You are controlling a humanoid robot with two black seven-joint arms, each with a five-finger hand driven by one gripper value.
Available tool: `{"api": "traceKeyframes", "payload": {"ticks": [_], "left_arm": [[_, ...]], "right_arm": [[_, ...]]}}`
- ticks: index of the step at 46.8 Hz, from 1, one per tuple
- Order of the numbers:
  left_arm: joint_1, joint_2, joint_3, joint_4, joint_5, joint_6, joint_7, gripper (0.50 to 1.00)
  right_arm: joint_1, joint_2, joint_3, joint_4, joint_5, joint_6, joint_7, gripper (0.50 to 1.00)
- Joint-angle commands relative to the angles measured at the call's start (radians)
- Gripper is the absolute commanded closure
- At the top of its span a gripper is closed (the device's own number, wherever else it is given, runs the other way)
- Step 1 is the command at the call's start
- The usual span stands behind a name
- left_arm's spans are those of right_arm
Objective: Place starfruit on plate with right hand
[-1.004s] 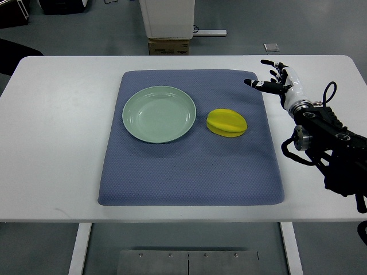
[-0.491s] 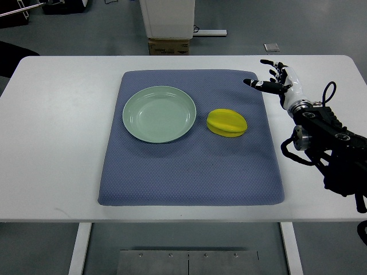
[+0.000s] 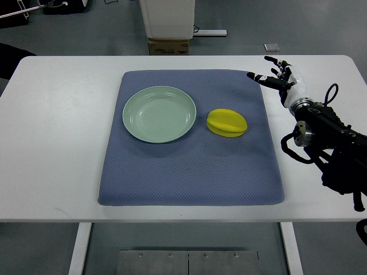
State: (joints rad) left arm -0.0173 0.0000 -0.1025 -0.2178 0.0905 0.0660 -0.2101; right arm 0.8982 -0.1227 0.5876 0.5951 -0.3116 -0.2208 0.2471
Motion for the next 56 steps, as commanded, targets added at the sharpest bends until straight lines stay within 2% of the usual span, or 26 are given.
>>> {"api": "traceKeyframes", "payload": {"ticks": [1, 13, 21, 28, 43, 56], "left_arm": [[-0.001, 0.000, 0.000, 0.000, 0.000, 0.000, 0.000, 0.500], [0.000, 0.000, 0.000, 0.000, 0.000, 0.000, 0.000, 0.500], [0.000, 0.000, 0.000, 0.000, 0.000, 0.000, 0.000, 0.500], [-0.001, 0.000, 0.001, 0.000, 0.000, 0.000, 0.000, 0.500], [0.000, 0.000, 0.001, 0.000, 0.000, 0.000, 0.000, 0.500], [0.000, 0.000, 0.000, 0.000, 0.000, 0.000, 0.000, 0.500]], "right_arm": [[0.002, 0.000, -0.002, 0.000, 0.000, 0.001, 0.000, 0.500], [0.013, -0.023, -0.011, 0.003, -0.004, 0.008, 0.001, 0.500], [0.016, -0.052, -0.025, 0.037, -0.012, 0.037, 0.006, 0.500], [0.048, -0.091, -0.126, 0.055, -0.035, 0.064, 0.046, 0.500], [0.126, -0.167, -0.394, 0.164, -0.112, 0.092, 0.133, 0.500], [0.162, -0.189, -0.486, 0.229, -0.230, 0.116, 0.150, 0.500]]}}
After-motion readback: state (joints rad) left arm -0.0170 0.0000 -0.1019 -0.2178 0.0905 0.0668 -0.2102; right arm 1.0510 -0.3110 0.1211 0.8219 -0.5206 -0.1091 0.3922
